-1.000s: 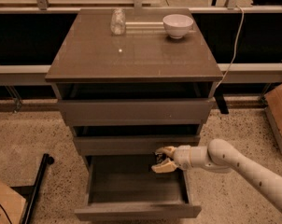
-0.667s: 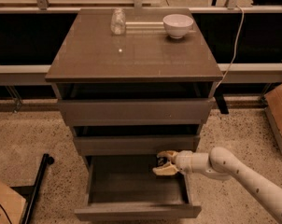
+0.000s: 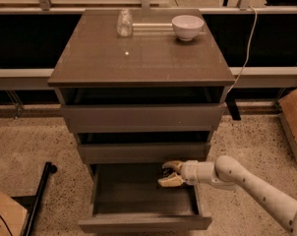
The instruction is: Place rxbar chocolate into bottom drawer
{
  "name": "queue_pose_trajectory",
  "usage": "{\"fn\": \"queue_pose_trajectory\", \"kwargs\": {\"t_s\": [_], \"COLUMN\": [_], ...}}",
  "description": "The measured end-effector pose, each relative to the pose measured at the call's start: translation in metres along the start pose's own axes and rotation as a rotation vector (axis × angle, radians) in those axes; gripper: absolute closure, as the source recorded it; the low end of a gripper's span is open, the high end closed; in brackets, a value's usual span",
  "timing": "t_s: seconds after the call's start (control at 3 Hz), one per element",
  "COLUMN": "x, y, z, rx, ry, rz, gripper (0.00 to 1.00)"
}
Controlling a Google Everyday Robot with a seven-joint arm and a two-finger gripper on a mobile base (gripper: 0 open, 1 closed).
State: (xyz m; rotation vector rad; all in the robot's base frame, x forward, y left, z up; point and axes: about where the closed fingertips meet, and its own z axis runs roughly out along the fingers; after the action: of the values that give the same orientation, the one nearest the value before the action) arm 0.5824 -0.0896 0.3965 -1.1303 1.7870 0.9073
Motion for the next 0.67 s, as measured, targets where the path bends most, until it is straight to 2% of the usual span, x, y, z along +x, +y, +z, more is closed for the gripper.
{"fn": "queue_pose_trajectory", "kwargs": {"t_s": [0.33,0.67], "x": [0.024,0.067], "y": [-0.008,-0.021], "z": [0.029,0.058], "rx": [-0.003,0.008], "ry": [0.022,0.024], "rz": [-0.015,0.008], "gripper": [1.00,1.00]}}
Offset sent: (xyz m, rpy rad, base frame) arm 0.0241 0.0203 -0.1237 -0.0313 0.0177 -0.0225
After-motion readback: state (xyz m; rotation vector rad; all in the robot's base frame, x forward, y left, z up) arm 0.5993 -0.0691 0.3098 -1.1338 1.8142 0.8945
